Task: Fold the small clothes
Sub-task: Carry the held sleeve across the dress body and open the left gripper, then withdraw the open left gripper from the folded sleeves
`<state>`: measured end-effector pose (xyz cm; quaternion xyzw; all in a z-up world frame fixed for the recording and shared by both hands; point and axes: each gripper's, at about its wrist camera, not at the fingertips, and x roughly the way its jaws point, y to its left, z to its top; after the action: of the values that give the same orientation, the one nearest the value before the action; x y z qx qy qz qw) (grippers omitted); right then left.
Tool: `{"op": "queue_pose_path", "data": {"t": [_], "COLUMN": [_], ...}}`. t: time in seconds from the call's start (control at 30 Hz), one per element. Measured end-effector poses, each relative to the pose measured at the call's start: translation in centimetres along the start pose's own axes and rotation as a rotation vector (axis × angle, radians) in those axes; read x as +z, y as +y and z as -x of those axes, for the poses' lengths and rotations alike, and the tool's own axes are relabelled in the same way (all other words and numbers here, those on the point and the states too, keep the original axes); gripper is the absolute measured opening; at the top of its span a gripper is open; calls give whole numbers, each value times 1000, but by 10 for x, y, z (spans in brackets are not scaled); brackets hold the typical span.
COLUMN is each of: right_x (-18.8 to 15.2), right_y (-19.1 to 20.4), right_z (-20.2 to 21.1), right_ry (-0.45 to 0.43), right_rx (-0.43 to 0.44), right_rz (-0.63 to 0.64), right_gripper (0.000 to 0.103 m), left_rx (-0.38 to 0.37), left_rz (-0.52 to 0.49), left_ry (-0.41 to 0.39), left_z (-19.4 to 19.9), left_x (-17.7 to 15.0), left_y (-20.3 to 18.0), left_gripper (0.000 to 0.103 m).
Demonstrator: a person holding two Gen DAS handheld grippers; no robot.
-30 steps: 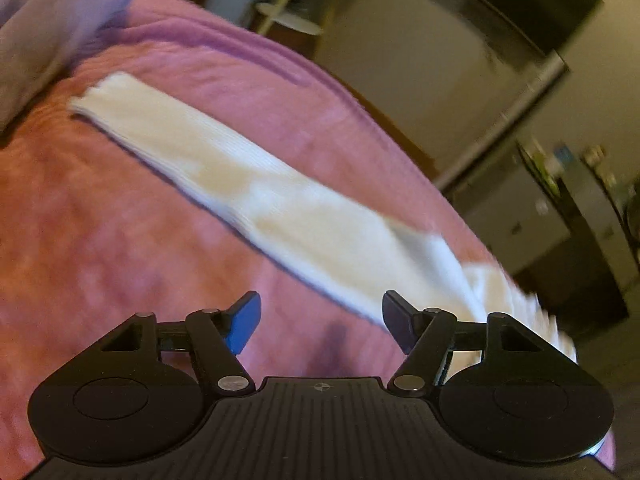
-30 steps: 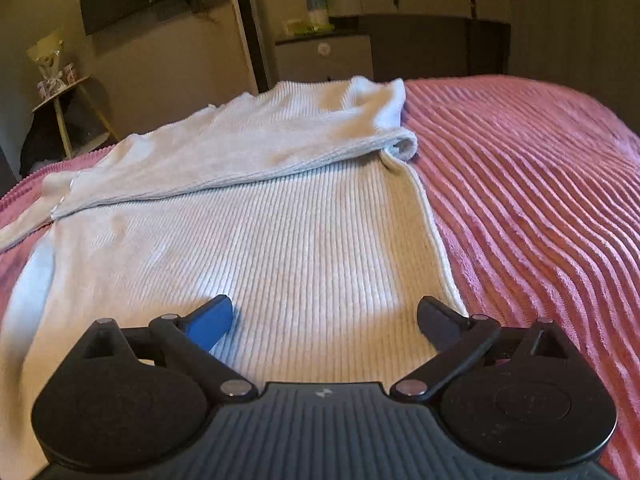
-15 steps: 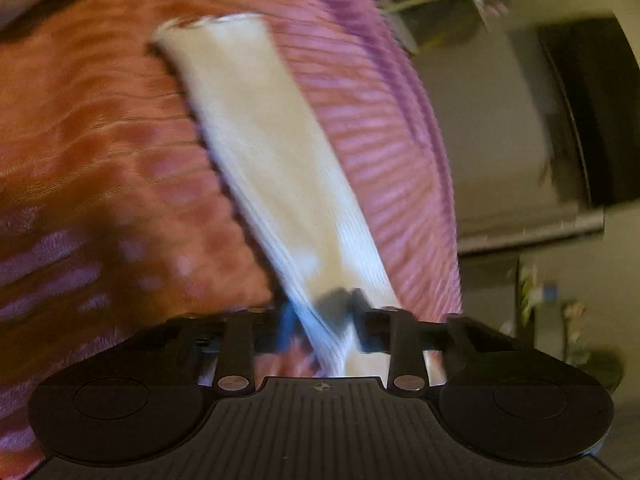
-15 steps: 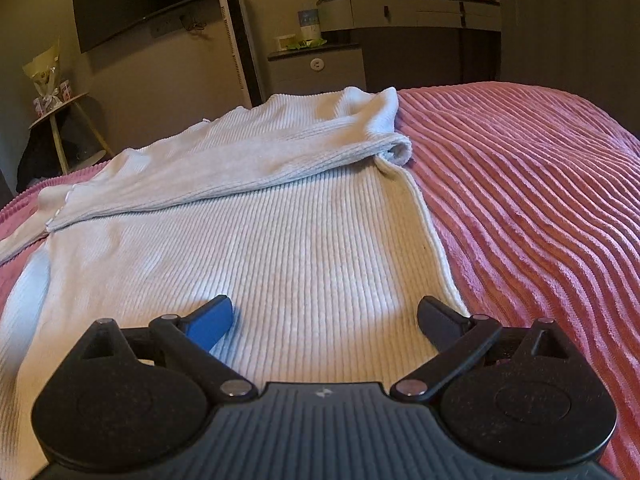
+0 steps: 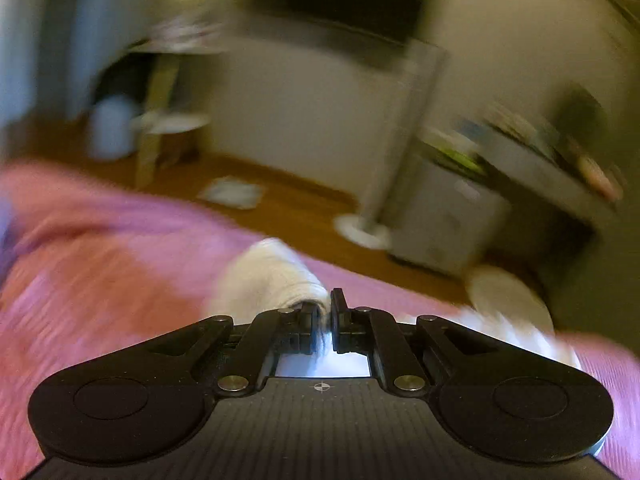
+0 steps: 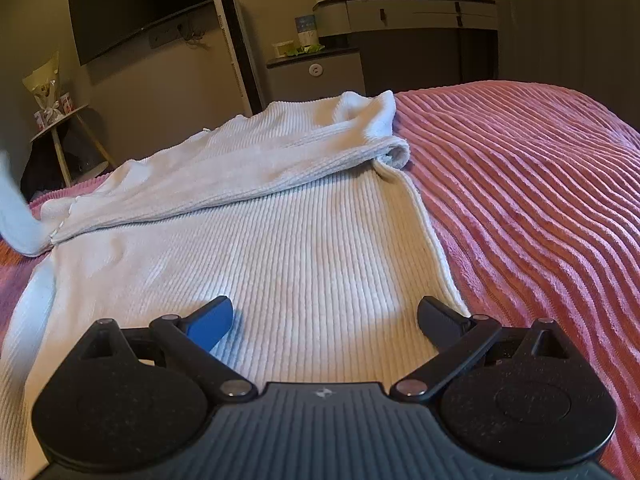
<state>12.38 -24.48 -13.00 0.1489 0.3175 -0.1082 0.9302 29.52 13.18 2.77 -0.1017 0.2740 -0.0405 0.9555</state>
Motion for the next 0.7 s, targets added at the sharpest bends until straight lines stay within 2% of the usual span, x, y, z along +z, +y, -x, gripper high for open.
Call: {"op": "queue_pose_path", "data": {"t": [0.07,0.17,0.2,0.27,0.33,0.37,0.47,0.53,0.63,0.7], "right_x": [0,0,0,0,0,0,1,1,3,6], "right_y": [-1,-3,-4,-5,-6,-6,-5,-4,-2,3], "right_z": [0,1,2,3,3,2,2,3,6,9], "right_ry": [-5,-13,-15,-24,-27,-30,-33,-32,-28,-22], "right_rx": [5,17,20,28,32,33,33,36,44,35], "right_rz": [-9,-27,-31,-41,-46,-50,-55,-44,-37,-32], "right_gripper": [99,99,99,99,99,99,99,99,97,91], "left_rx": [-82,-92,-78,-46,-24,-12,31,89,139,192], "left_rz": [-112,-236,-251,-237,-151,-77,80,116,-11,-46], "left_ry": [70,156,194,248,255,254,231,204,235,214], "left_z": [-7,-26,-31,-33,-24,-17,5,13,4,2], "left_x": [-13,-47,-59,-83,-99,-109,-133,-143,-148,-146], "left_y": [-50,-103,-112,-118,-108,-98,-71,-56,-58,-55], "left_gripper": [11,20,32,51,59,62,62,62,58,57]}}
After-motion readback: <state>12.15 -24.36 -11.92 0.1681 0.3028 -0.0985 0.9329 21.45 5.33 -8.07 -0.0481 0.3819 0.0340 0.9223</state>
